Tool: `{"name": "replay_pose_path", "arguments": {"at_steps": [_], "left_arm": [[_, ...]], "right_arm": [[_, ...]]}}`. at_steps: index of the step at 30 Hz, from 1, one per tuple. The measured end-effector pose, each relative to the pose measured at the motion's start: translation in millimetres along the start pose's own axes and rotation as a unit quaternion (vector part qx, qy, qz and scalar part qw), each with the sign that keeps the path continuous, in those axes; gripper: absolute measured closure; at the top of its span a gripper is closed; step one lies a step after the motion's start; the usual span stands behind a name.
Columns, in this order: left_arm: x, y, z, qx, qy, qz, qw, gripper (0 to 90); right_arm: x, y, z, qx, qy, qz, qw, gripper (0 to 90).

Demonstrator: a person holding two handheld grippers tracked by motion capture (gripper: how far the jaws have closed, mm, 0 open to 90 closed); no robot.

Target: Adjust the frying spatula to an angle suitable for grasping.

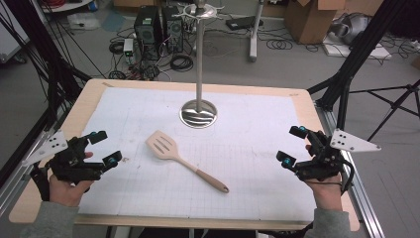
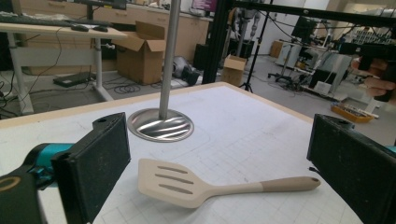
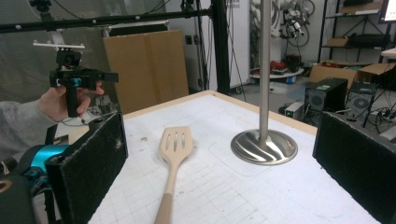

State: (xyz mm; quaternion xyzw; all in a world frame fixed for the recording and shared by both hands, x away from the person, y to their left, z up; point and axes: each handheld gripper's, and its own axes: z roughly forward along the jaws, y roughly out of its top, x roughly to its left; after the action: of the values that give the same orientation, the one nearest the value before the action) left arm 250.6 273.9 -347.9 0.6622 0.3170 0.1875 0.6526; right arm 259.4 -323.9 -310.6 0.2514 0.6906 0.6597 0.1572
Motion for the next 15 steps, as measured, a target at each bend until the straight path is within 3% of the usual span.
{"name": "replay_pose_path", "arguments": {"at_steps": [15], "left_arm": [[-10.8,-6.2,13.3,0.028,-0.003,0.011,0.9995,28.4]], "right_arm": [[-1.8,-3.8,2.6,0.007,0.003,0.008,0.9999,1.9]]}}
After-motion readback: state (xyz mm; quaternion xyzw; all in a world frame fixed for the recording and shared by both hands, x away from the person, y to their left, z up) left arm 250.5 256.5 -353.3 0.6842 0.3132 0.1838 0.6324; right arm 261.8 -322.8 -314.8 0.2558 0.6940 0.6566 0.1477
